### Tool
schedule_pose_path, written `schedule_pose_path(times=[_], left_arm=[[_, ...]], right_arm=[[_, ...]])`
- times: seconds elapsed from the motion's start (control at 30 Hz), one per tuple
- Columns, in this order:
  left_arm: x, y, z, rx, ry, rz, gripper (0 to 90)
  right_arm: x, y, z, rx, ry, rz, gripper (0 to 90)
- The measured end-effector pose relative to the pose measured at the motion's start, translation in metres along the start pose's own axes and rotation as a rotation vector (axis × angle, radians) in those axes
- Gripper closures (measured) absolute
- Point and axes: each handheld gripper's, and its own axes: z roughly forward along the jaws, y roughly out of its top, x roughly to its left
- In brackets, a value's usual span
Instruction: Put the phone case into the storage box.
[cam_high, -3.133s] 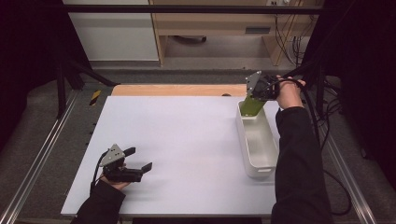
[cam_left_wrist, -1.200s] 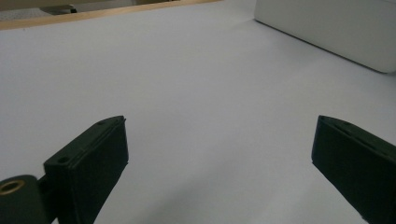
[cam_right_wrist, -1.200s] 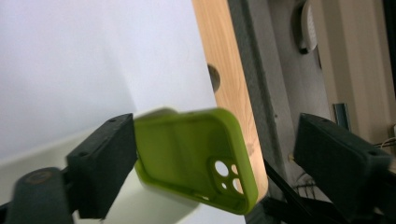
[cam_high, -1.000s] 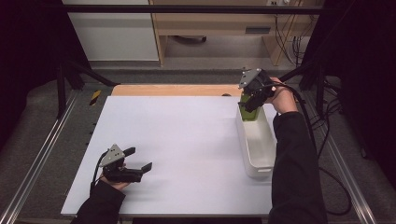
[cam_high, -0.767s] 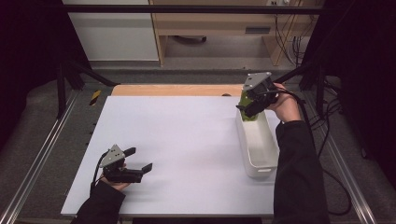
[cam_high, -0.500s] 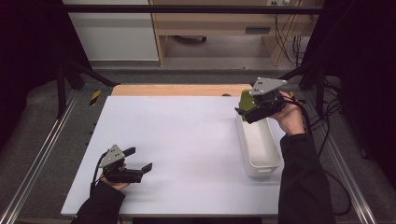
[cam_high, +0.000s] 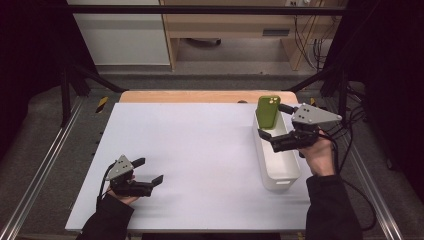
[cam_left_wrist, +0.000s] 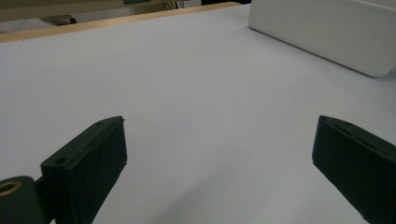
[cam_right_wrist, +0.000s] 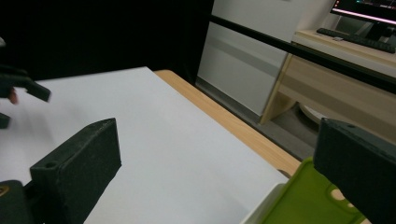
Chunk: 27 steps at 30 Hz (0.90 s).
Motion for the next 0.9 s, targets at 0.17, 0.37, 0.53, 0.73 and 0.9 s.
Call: schedule_pose_path(times=[0.17, 0.37, 0.53, 0.73, 0.9], left_arm=[[-0.001, 0.000, 0.000, -0.007, -0.003, 0.001, 2.7], [-0.001, 0.001, -0.001, -0.015, -0.006, 0.007, 2.7], [-0.002, 0.001, -0.002, -0.022, -0.010, 0.009, 2.7], [-0.002, 0.002, -0.003, -0.032, -0.012, 0.013, 2.6], [-0.003, 0.002, -0.003, -0.035, -0.013, 0.015, 2.7]], right_arm=[[0.009, -0.019, -0.013, -0.044, 0.004, 0.071, 1.4], [0.018, -0.045, -0.025, -0.067, 0.025, 0.111, 1.1], [0.022, -0.065, -0.037, -0.079, 0.043, 0.143, 1.1], [0.023, -0.091, -0.053, -0.109, 0.018, 0.132, 1.1], [0.022, -0.104, -0.060, -0.097, -0.001, 0.142, 0.6]])
